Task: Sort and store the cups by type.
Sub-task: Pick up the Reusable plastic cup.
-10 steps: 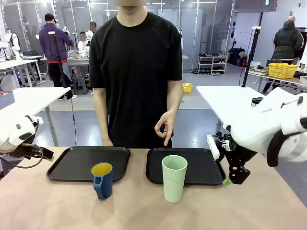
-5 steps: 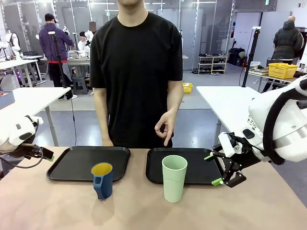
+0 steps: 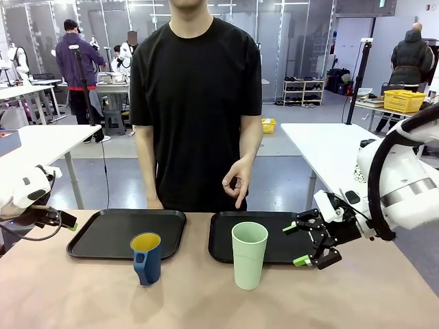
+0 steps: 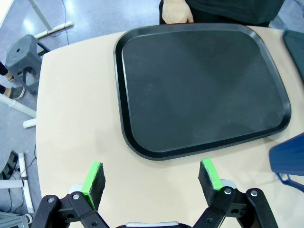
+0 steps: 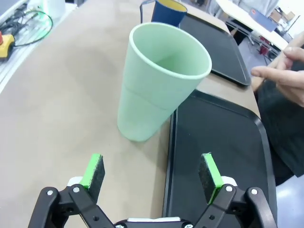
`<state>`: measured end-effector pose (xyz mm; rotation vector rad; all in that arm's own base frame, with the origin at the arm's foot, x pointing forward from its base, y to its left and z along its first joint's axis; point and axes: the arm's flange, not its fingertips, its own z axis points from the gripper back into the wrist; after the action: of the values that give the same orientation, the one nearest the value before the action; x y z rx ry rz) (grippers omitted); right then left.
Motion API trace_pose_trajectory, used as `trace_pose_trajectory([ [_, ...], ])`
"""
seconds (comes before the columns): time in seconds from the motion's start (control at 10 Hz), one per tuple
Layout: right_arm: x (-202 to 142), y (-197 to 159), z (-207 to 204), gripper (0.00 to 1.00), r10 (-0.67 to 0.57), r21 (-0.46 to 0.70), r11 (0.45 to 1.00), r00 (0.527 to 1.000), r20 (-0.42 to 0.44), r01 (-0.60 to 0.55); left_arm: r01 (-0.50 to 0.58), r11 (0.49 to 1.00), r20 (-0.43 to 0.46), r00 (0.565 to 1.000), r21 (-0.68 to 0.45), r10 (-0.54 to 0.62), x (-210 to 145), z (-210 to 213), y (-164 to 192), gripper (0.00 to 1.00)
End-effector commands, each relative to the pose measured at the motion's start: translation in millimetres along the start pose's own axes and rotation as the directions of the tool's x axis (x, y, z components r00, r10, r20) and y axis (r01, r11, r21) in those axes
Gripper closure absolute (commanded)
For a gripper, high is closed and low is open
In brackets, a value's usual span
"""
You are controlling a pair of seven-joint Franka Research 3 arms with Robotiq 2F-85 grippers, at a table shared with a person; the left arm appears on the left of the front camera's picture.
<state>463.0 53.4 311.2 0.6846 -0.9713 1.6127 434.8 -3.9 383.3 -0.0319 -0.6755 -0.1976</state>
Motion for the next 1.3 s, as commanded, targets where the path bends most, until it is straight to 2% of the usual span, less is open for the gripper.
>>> trace_pose_trajectory([
  [0.0, -25.7, -2.1, -4.9, 0.0, 0.013, 0.009, 1.0, 0.998, 0.068, -0.013, 0.002, 1.0, 0.0, 1.0, -0.001, -0.002, 0.3, 0.2, -0.8, 0.0],
  [0.2, -35.9, -2.7, -13.1, 0.0, -0.012, 0.001, 1.0, 0.994, 0.11, 0.012, 0.002, 1.0, 0.0, 1.0, -0.001, -0.002, 0.3, 0.2, -0.8, 0.0],
  [0.4, -28.4, -2.0, -14.8, 0.0, -0.007, -0.025, 1.0, 0.996, 0.094, 0.009, 0.002, 1.0, 0.0, 1.0, -0.001, -0.002, 0.3, 0.2, -0.8, 0.0],
  [0.5, -12.3, -10.6, -3.0, 0.0, -0.036, 0.017, 0.999, 0.996, 0.082, 0.035, 0.002, 1.0, 0.0, 1.0, -0.001, -0.002, 0.3, 0.2, -0.8, 0.0],
  [0.9, -12.3, -11.4, -3.4, 0.0, -0.039, 0.012, 0.999, 0.996, 0.085, 0.038, 0.002, 1.0, 0.0, 1.0, -0.001, -0.002, 0.3, 0.2, -0.8, 0.0],
  [1.0, -19.7, -21.9, -5.9, 0.0, -0.098, 0.026, 0.995, 0.989, 0.112, 0.096, 0.002, 1.0, 0.0, 1.0, -0.001, -0.002, 0.3, 0.2, -0.8, 0.0],
  [1.2, -29.3, -35.5, -14.3, 0.0, -0.094, 0.099, 0.992, 0.977, 0.19, 0.077, 0.002, 1.0, 0.0, 1.0, -0.001, -0.002, 0.3, 0.2, -0.8, 0.0],
])
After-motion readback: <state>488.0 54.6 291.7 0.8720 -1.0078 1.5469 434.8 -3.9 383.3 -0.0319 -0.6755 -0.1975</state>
